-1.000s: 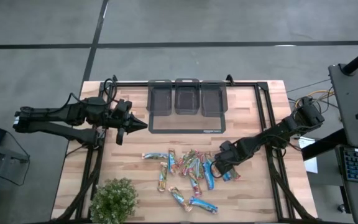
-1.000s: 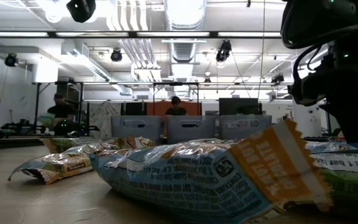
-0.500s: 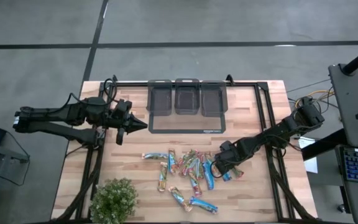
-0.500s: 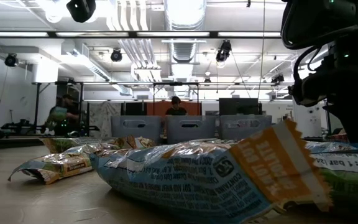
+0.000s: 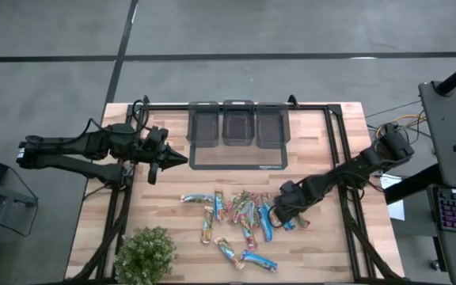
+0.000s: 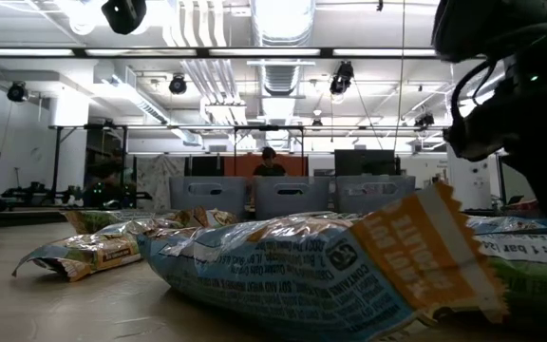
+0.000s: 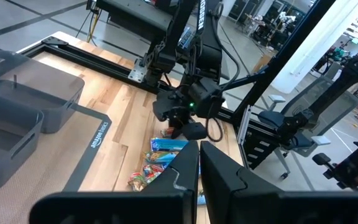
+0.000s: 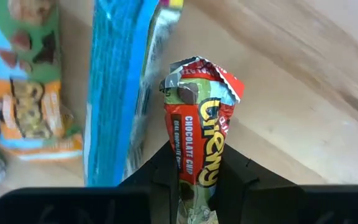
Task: Pick and place Granola Bars by type
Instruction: Put the red granola bar into the left black bin
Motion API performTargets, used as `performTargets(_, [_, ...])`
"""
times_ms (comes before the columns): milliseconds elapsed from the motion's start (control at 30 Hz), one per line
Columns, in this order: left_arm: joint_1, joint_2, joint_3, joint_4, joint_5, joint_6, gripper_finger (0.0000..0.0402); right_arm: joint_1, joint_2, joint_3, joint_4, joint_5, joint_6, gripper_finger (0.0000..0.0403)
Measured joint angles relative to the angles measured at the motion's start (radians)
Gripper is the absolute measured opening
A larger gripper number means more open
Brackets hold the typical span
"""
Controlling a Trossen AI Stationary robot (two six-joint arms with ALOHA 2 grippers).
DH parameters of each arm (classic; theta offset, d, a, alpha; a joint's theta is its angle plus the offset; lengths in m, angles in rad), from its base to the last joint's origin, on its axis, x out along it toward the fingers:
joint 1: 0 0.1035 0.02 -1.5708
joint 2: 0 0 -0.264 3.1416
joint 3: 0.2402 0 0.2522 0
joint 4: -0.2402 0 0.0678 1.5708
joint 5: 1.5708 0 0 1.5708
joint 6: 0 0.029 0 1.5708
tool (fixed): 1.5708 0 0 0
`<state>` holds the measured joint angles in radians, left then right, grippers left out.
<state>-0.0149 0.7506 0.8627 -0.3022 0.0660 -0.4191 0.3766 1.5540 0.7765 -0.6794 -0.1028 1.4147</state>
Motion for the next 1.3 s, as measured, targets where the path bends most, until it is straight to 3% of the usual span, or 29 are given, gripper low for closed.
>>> performTargets(467, [0.000, 0.000, 0.000, 0.001, 0.000, 0.005, 0.0000, -0.001, -0.033, 0.060, -0.017, 0.016, -0.036, 0.0058])
performTargets(1300, [0.000, 0.000, 0.000, 0.000, 0.000, 0.005, 0.0000, -0.085, -0.034, 0.284, -0.019, 0.085, -0.314, 0.0058])
